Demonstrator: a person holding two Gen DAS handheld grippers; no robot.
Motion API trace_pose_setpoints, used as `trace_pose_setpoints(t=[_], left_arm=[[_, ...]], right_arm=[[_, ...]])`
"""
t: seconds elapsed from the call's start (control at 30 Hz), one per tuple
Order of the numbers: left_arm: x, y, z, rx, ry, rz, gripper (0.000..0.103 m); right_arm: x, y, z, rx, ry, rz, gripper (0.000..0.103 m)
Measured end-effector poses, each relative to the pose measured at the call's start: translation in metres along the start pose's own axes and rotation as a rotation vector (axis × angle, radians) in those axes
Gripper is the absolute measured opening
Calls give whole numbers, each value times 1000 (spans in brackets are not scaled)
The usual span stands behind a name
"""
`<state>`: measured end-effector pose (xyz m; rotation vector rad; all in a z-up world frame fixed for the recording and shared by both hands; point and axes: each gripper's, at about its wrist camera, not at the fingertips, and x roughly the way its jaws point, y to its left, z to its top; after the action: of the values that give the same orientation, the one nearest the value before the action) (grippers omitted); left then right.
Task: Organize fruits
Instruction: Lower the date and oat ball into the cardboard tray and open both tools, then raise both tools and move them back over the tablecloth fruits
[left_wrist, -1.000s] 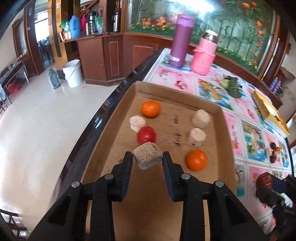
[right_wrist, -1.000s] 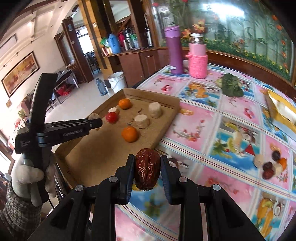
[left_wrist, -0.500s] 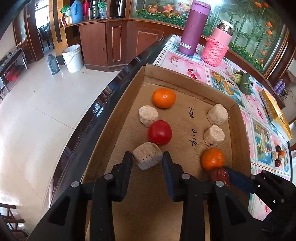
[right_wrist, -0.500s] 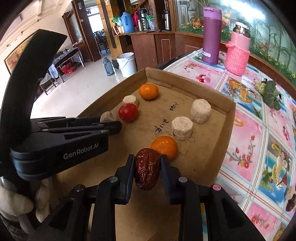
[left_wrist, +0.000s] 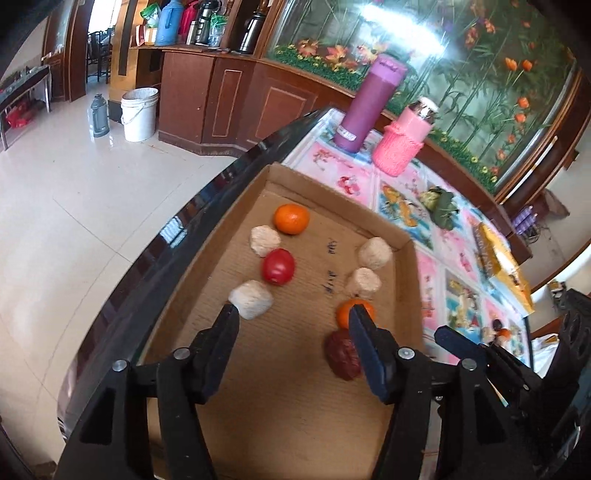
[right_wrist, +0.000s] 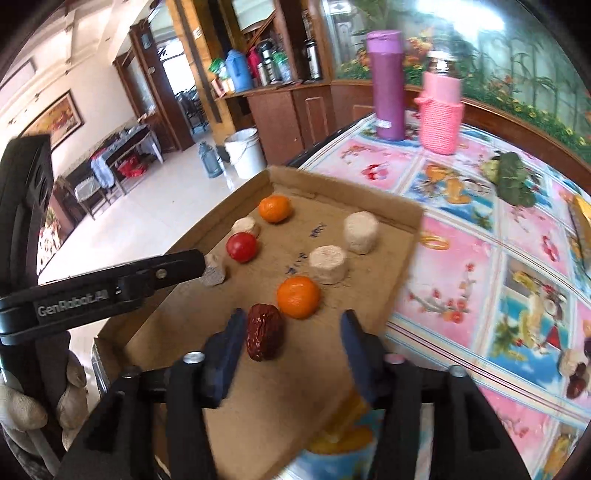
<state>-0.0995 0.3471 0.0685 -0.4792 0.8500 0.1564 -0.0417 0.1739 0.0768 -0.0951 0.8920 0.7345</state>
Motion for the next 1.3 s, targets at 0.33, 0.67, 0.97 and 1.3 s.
trace_pose_setpoints(t=[0.33, 0.67, 0.97, 1.3], left_arm=[[-73, -86, -18, 100, -151, -103, 79], [-182, -185, -11, 325, -325, -199, 79], [-222, -249, 46, 411, -488, -131, 95], [-72, -248, 13, 346, -140, -207, 96]], right_arm=[[-98, -85, -25, 165, -95, -98, 77], [-297, -170, -25, 212, -327, -478, 76], [-460, -196, 34, 180, -529, -795, 85], [-281, -283, -20, 374, -227, -433, 36]])
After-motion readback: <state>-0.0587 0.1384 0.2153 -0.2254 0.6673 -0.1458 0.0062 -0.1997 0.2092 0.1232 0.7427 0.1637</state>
